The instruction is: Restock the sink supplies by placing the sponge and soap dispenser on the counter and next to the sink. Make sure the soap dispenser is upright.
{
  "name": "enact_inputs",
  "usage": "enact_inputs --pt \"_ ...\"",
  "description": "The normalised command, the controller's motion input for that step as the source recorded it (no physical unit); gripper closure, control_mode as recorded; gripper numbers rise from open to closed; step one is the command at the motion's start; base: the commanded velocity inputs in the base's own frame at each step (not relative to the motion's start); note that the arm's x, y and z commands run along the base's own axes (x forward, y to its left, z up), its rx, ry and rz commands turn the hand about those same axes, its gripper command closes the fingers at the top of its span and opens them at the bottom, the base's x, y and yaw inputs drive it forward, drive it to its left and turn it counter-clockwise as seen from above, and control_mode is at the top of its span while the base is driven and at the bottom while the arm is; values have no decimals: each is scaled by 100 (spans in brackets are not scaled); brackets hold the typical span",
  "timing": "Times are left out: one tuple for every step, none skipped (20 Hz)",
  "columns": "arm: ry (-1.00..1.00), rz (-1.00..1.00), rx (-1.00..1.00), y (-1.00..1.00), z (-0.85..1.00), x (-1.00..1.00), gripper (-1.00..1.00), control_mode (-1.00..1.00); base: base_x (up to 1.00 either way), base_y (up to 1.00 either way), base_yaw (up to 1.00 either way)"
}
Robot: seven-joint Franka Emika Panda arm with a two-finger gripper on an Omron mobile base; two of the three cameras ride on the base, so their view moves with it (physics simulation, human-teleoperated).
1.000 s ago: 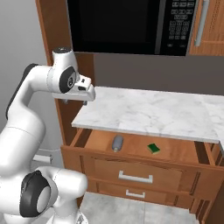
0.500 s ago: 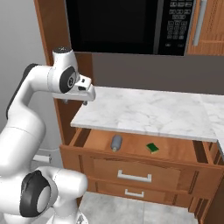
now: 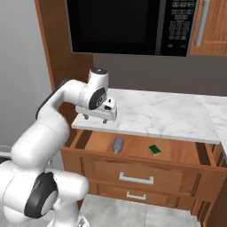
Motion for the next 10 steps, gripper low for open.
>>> enact_inputs --pt "15 0 9 -77 -100 26 -100 -100 0 0 0" --pt "14 0 0 -49 -100 20 -100 -100 0 0 0" --pt "17 0 0 -28 -100 13 -100 -100 0 0 0" --pt "13 0 0 -17 -100 16 -100 -100 0 0 0" --pt "10 0 -1 -3 -94 24 -100 -100 0 0 0" --pt "2 1 -2 0 -91 26 -100 -100 0 0 0" --pt "0 0 -5 0 -91 26 -100 -100 0 0 0" --pt "0 0 -14 -4 -100 31 -100 -100 0 0 0" --pt "0 0 -16 0 -100 39 -100 -100 0 0 0" --pt "0 0 -18 0 -100 53 -100 -100 0 0 0"
